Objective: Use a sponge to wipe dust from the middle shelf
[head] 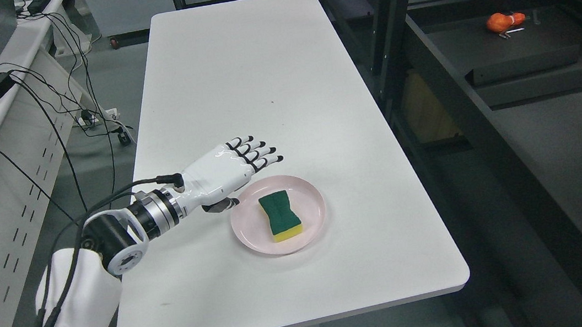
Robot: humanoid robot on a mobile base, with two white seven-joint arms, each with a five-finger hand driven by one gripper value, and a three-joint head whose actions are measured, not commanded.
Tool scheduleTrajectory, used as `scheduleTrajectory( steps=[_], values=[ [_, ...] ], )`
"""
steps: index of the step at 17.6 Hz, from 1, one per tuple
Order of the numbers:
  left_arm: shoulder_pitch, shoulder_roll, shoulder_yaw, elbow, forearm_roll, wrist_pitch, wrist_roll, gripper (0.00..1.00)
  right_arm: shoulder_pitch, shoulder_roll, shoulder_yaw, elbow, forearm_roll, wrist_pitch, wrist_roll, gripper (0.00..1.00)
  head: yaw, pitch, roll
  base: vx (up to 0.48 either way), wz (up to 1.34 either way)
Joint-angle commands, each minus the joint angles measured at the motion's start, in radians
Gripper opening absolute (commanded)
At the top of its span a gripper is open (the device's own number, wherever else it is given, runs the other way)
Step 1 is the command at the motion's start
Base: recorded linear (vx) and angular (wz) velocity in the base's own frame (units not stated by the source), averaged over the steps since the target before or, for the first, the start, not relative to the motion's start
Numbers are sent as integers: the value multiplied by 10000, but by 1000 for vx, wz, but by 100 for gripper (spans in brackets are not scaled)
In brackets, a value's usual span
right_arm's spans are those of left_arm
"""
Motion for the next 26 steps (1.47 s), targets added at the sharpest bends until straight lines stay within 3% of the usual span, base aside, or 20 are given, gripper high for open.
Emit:
scheduleTrajectory(
  steps=[1,9,26],
  values=[
    [-369,-386,-2298,814,-596,-103,-20,94,2,-175,0,-175,0,720,8,100,0,0,0,0,0],
    [-369,-679,-2331,860,-1041,-135,-280,91,2,-175,0,-175,0,720,8,100,0,0,0,0,0],
    [-170,-111,-935,584,-1255,-119,-862,84,2,-175,0,-175,0,720,-7,100,0,0,0,0,0]
  ],
)
